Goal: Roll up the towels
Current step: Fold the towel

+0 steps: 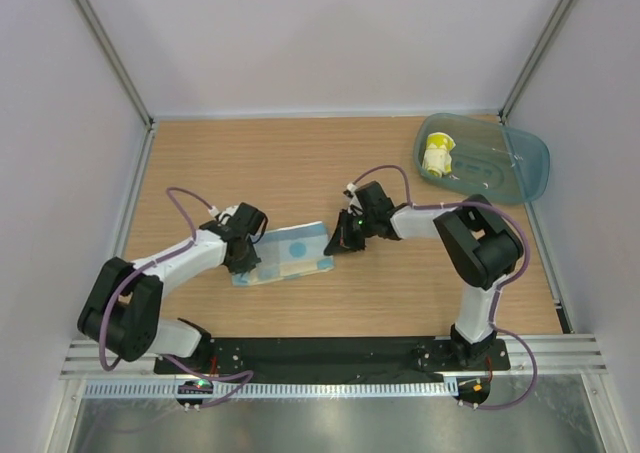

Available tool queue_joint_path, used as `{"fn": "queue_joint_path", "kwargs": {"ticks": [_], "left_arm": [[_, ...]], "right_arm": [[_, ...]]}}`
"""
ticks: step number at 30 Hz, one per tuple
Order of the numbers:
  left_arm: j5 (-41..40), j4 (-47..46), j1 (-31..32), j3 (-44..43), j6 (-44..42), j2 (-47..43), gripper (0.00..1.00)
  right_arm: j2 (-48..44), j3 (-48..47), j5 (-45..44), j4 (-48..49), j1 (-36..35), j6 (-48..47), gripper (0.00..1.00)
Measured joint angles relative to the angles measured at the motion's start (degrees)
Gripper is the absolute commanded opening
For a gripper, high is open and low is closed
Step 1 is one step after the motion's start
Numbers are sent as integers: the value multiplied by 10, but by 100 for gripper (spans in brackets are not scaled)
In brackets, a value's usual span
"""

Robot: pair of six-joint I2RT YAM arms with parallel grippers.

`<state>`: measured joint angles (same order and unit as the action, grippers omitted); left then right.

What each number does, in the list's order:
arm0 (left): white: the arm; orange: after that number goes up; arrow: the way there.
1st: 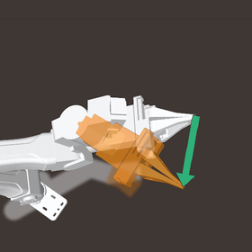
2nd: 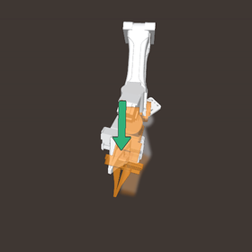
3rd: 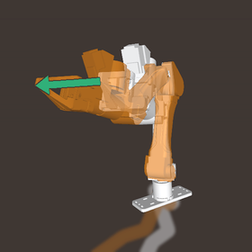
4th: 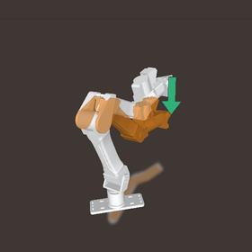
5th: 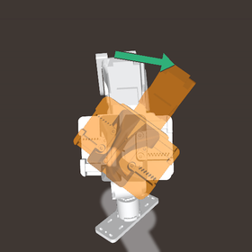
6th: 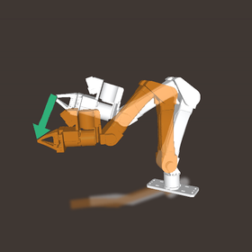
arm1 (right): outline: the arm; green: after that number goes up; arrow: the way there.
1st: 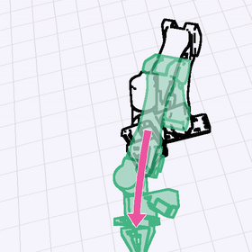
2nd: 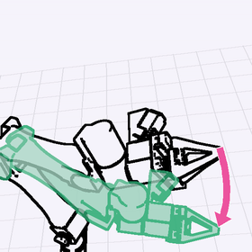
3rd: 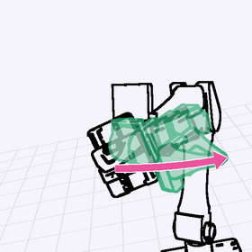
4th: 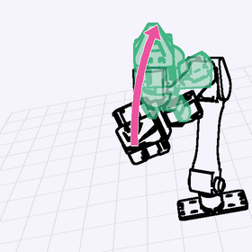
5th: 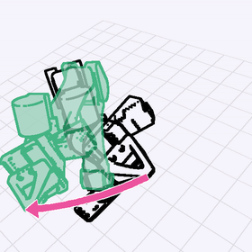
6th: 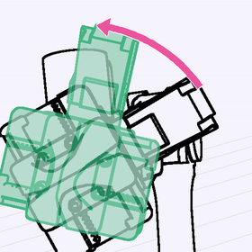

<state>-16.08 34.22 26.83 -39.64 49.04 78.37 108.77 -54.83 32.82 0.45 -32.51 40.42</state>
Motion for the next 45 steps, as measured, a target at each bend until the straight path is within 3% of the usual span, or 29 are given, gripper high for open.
{"fn": "queue_joint_path", "kwargs": {"ticks": [15,22,28,33,40,45], "left_arm": [[-15,-3,62,-193,-84,192,5],[-19,-3,63,-197,-95,193,8],[-19,-16,63,-179,-96,182,11],[-17,-30,63,-162,-95,170,1],[-14,-37,63,-160,-95,170,0],[-13,-40,63,-159,-107,170,0]], "right_arm": [[-221,147,-207,-130,24,-12,1],[-325,119,-192,-184,24,-30,3],[-260,90,-73,-73,22,2,2],[-158,98,-9,12,14,38,1],[-60,136,41,116,12,72,1],[-52,163,62,179,19,77,1]]}}
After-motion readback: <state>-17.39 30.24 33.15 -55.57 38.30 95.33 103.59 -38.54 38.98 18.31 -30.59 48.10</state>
